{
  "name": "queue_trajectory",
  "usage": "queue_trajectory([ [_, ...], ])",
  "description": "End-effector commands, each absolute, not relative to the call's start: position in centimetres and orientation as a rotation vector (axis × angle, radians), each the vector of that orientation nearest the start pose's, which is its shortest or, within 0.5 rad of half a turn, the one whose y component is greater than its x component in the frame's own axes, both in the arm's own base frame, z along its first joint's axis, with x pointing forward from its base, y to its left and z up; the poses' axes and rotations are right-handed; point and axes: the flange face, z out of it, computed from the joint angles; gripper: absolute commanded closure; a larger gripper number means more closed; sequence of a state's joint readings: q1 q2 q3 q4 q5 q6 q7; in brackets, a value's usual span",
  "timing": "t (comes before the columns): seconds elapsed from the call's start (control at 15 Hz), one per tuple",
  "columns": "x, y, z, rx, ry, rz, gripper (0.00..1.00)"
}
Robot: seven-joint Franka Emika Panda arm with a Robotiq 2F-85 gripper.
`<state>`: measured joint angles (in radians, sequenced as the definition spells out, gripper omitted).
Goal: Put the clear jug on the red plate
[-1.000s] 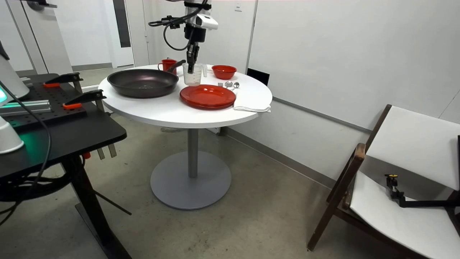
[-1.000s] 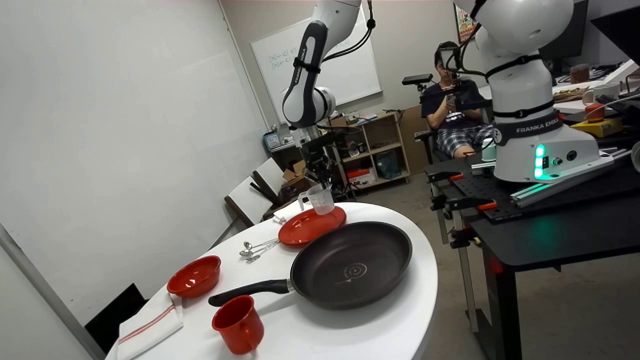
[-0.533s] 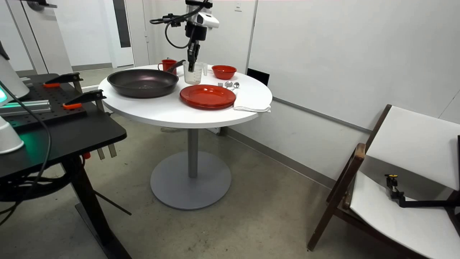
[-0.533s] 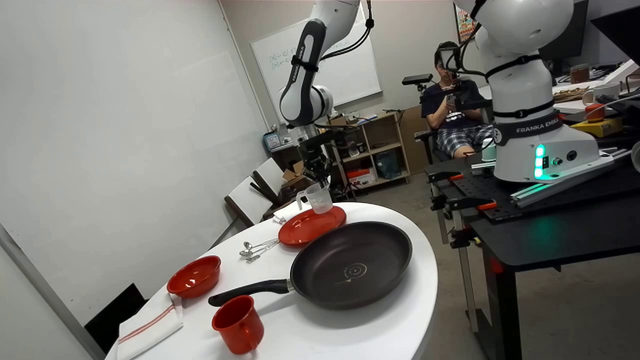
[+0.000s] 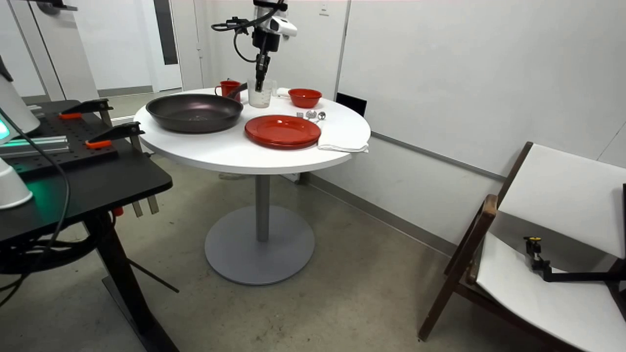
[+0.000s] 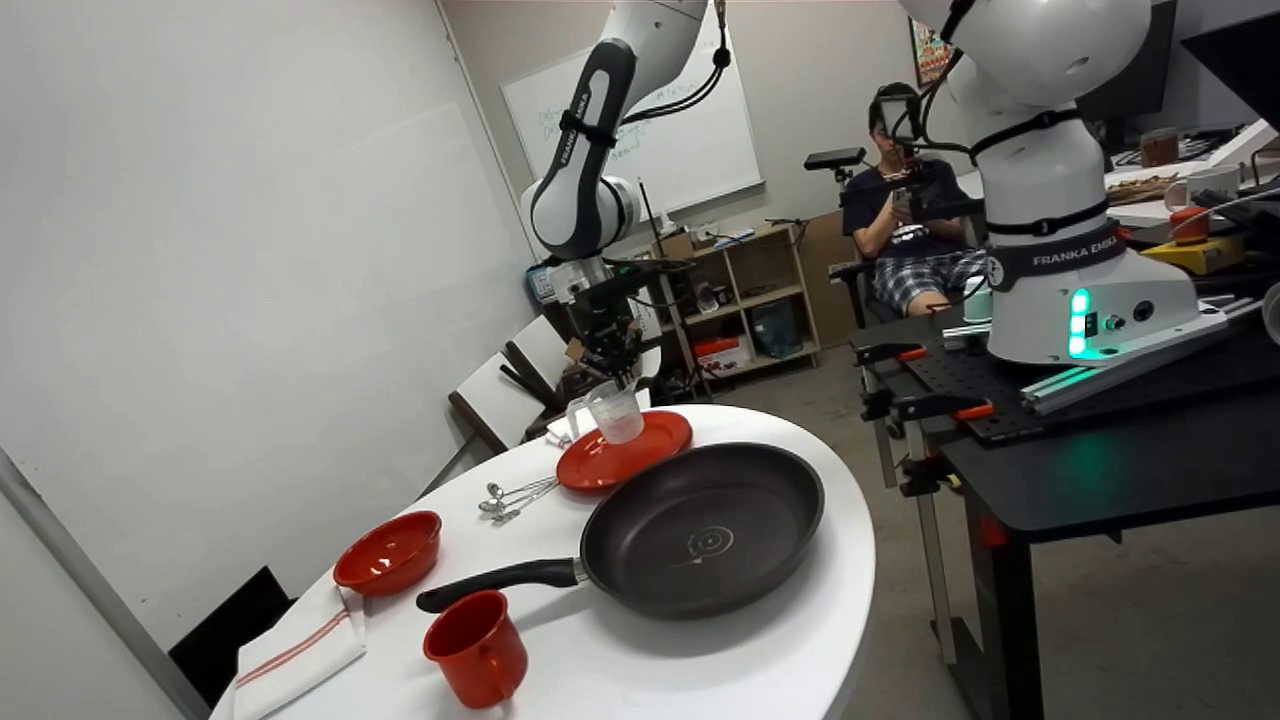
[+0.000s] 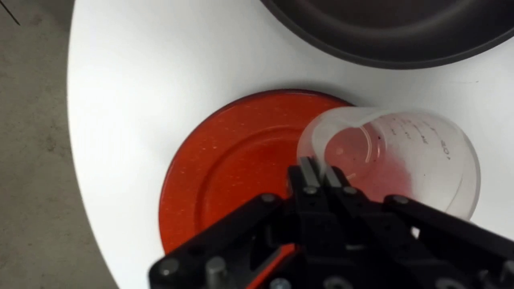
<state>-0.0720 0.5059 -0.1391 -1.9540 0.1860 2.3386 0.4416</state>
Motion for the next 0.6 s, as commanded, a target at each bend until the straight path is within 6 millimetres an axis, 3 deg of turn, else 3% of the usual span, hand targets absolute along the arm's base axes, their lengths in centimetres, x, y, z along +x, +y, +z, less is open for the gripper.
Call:
queue_trajectory([
  [0.0, 63.7, -8.9, 20.0, -2.932, 1.045, 0.200, 0.99],
  [0.2, 65.3, -7.5, 19.3, -2.964, 0.986, 0.208, 0.99],
  [0.53, 66.9, -7.8, 18.4, -2.994, 0.981, 0.217, 0.99],
])
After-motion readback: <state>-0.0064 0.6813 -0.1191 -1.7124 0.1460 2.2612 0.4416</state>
